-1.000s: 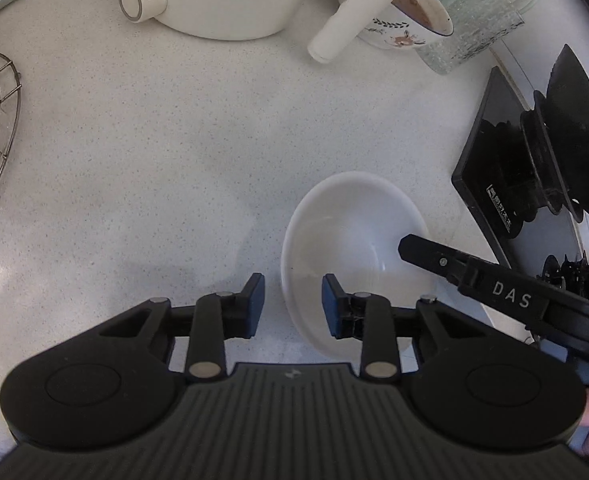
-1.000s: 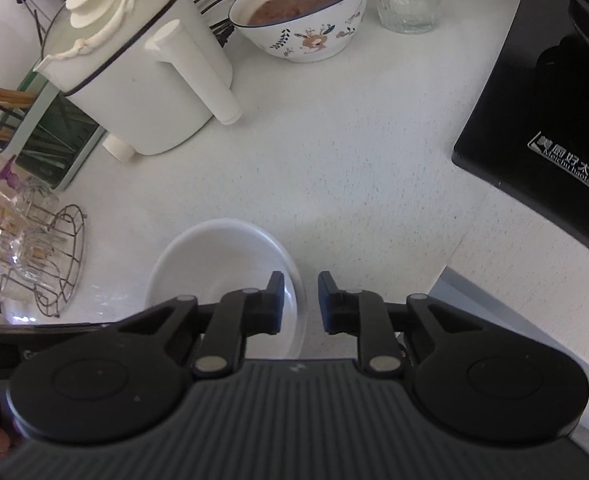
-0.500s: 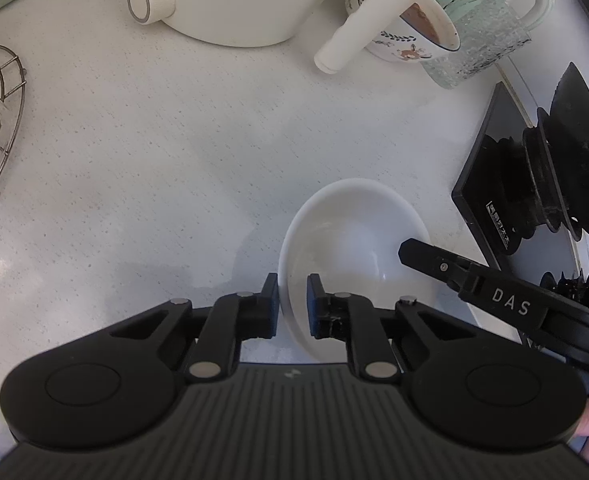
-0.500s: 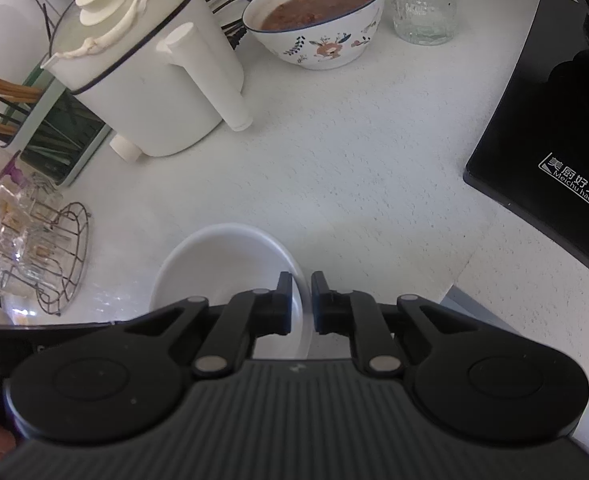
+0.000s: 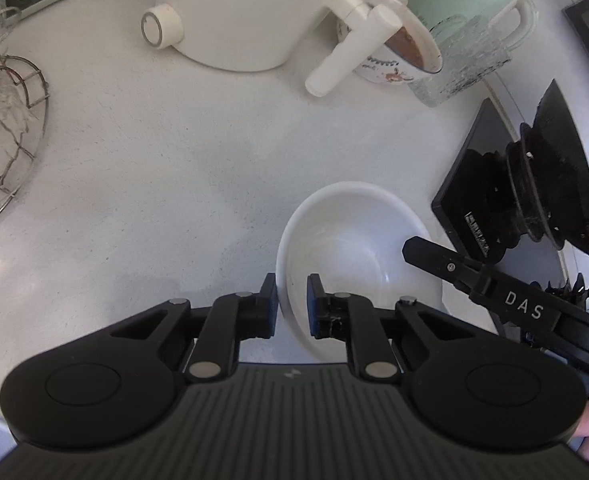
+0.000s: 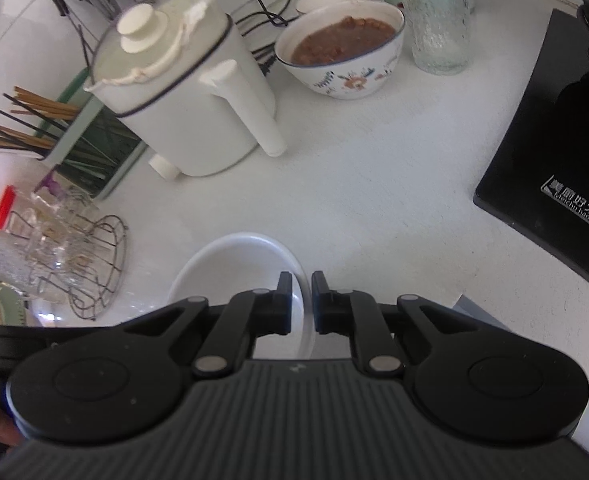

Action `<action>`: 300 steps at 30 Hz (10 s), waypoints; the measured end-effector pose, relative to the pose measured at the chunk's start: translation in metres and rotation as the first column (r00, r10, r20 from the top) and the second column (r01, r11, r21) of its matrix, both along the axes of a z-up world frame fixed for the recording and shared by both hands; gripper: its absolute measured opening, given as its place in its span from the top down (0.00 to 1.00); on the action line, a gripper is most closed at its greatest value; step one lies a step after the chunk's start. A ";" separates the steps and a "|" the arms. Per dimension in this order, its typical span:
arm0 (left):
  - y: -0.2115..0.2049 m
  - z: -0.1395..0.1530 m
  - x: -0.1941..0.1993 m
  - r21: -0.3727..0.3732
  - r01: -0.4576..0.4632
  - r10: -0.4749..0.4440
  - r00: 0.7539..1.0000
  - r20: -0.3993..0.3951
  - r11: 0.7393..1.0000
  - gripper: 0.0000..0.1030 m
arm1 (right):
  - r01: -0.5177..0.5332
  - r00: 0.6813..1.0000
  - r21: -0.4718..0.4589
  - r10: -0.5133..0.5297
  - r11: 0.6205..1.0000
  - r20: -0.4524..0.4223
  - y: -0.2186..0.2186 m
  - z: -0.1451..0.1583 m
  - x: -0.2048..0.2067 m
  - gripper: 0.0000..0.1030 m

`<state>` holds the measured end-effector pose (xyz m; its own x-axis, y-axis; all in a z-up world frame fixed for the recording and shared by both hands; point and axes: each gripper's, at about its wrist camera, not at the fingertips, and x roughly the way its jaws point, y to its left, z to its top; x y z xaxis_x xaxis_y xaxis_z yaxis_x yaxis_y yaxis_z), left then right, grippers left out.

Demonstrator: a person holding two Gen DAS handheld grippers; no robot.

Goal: Organize plates and bowls
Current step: 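Lift and carry the white bowl with the left gripper toward the plate stack, then lower the white bowl into the nested plastic bowls with the left gripper, then carry the nested bowls with the left gripper onto the plate stack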

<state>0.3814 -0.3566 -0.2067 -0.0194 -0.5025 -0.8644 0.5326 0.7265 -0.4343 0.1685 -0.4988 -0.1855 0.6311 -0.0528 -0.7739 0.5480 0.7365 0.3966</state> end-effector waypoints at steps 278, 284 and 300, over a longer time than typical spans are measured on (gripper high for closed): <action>0.475 0.017 -0.104 -0.022 -0.679 0.679 0.734 0.014 0.734 0.75 | -0.646 0.752 0.144 0.657 0.749 -0.045 0.364 -0.013 0.074 0.81; 0.478 0.018 -0.107 -0.038 -0.689 0.690 0.723 0.049 0.724 0.75 | -0.643 0.757 0.143 0.653 0.752 -0.027 0.360 -0.014 0.076 0.80; 0.476 0.094 -0.163 -0.076 -0.722 0.717 0.661 0.219 0.688 0.75 | -0.684 0.729 0.027 0.682 0.729 0.062 0.351 0.037 0.045 0.56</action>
